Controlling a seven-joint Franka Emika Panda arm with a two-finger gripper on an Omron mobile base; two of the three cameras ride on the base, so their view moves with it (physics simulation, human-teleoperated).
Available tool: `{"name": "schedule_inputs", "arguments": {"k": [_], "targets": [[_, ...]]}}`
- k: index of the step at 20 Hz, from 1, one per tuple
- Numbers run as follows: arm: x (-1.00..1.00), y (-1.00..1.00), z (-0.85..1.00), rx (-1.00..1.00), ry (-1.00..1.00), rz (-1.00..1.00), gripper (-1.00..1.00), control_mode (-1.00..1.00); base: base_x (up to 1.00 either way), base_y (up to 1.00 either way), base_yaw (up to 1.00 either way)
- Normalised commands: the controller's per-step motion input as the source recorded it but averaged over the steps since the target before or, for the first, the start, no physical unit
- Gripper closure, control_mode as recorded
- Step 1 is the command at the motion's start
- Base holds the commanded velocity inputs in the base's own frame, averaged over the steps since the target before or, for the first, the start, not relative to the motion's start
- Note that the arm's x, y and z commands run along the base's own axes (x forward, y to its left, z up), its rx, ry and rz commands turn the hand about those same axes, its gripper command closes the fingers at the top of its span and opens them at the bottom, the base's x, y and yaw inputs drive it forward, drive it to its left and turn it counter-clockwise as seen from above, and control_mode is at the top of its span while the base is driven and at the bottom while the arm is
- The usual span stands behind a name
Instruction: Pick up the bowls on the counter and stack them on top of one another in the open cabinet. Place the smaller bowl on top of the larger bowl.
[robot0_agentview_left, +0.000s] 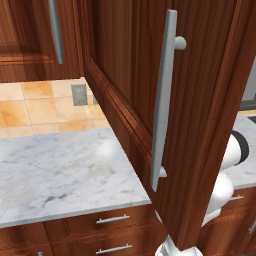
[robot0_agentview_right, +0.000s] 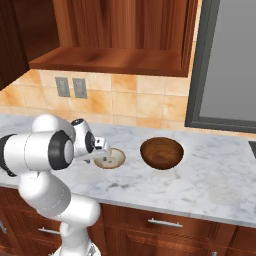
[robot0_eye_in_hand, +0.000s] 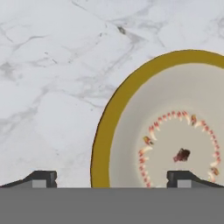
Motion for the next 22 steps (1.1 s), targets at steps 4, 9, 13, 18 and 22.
{"name": "schedule_inputs", "arguments": {"k": [4, 9, 13, 18, 22], "targets": [[0.14, -0.13, -0.15, 0.0, -0.04, 0.04, 1.0, -1.0, 0.0, 0.0, 0.0], [0.0, 0.0, 0.0, 0.0, 0.0, 0.0, 1.0, -1.0, 0.0, 0.0, 0.0], [0.0, 0.0, 0.03, 0.01, 0.0, 0.0, 1.0, -1.0, 0.0, 0.0, 0.0], [0.0, 0.0, 0.41, 0.05, -0.08, -0.04, 1.0, -1.0, 0.0, 0.0, 0.0], [0.0, 0.01, 0.54, -0.03, -0.13, -0.03, 1.0, -1.0, 0.0, 0.0, 0.0]]}}
